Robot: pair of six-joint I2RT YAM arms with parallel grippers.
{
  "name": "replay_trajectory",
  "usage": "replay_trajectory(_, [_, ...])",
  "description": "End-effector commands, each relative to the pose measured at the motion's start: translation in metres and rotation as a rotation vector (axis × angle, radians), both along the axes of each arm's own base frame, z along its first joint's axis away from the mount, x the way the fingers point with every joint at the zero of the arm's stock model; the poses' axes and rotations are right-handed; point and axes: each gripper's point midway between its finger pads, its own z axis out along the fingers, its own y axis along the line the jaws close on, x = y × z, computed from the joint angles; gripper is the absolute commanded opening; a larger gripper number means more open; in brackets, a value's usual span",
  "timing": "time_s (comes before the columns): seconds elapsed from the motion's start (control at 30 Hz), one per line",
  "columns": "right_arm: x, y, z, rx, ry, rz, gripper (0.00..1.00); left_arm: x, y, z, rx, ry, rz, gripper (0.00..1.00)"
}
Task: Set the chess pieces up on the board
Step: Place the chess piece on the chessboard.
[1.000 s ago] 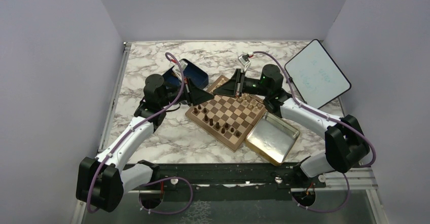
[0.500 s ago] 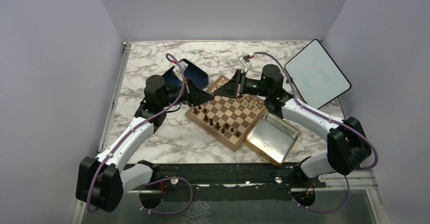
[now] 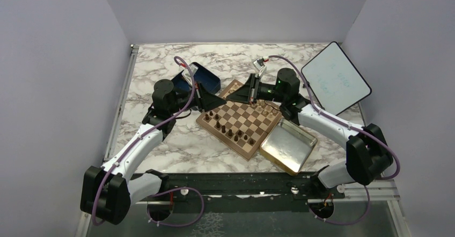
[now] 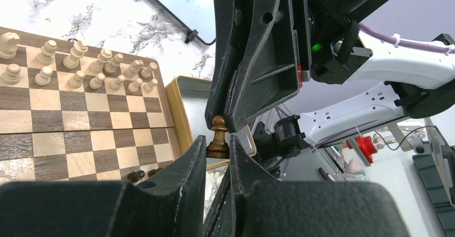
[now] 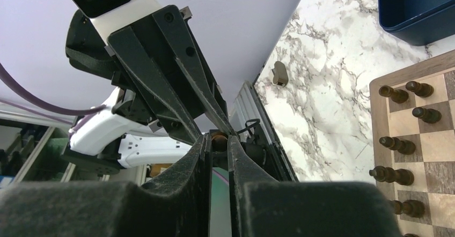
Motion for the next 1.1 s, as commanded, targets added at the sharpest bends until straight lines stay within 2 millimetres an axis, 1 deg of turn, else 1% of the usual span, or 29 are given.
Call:
replay_trajectory(0.0, [0.004,0.003,0.009,0.012,-0.018,-0.014,0.14,0.003,0.000,0.001,0.004,-0.040,0.016,0.11])
replay_trajectory(0.07, [0.006,0.002,0.008,0.009,-0.024,-0.021,0.12,0.003,0.001,0.001,0.003,-0.043,0.019,0.12])
replay_trajectory(0.1, [0.006,0.002,0.007,0.006,-0.028,-0.025,0.11,0.003,0.001,0.000,0.004,-0.040,0.022,0.16])
replay_trajectory(0.23, [0.011,-0.001,0.000,-0.030,-0.052,-0.064,0.10,0.006,0.003,-0.004,0.004,-0.022,0.051,0.33])
replay_trajectory(0.27, [0.013,-0.003,-0.002,-0.044,-0.060,-0.081,0.10,0.007,0.003,-0.006,0.004,-0.012,0.060,0.41])
replay_trajectory(0.3, [0.016,-0.006,-0.004,-0.057,-0.070,-0.100,0.10,0.009,0.004,-0.008,0.005,-0.002,0.069,0.47])
replay_trajectory(0.33, [0.018,-0.008,-0.007,-0.072,-0.078,-0.120,0.10,0.009,0.004,-0.010,0.007,0.003,0.077,0.49])
replay_trajectory(0.43, [0.027,-0.019,-0.019,-0.138,-0.094,-0.194,0.10,0.014,0.006,-0.018,0.031,0.016,0.101,0.52])
replay_trajectory(0.5, [0.033,-0.027,-0.026,-0.184,-0.113,-0.241,0.10,0.020,0.011,-0.026,0.064,0.033,0.144,0.59])
replay_trajectory(0.63, [0.041,-0.042,-0.041,-0.293,-0.173,-0.308,0.09,0.029,0.020,-0.036,0.134,0.053,0.217,0.68])
replay_trajectory(0.7, [0.041,-0.050,-0.055,-0.362,-0.183,-0.319,0.10,0.034,0.026,-0.041,0.176,0.069,0.254,0.72])
replay_trajectory(0.8, [0.038,-0.061,-0.080,-0.448,-0.173,-0.329,0.10,0.044,0.039,-0.057,0.258,0.094,0.302,0.80])
replay_trajectory(0.87, [0.036,-0.067,-0.093,-0.492,-0.163,-0.333,0.10,0.048,0.048,-0.071,0.275,0.148,0.310,0.83])
replay_trajectory(0.97, [0.032,-0.078,-0.114,-0.580,-0.142,-0.333,0.09,0.060,0.069,-0.086,0.281,0.226,0.351,0.89])
replay_trajectory(1.0, [0.031,-0.081,-0.119,-0.613,-0.137,-0.337,0.09,0.064,0.076,-0.092,0.295,0.262,0.367,0.92])
replay_trajectory(1.07, [0.030,-0.087,-0.126,-0.667,-0.141,-0.342,0.09,0.073,0.088,-0.098,0.333,0.295,0.386,0.97])
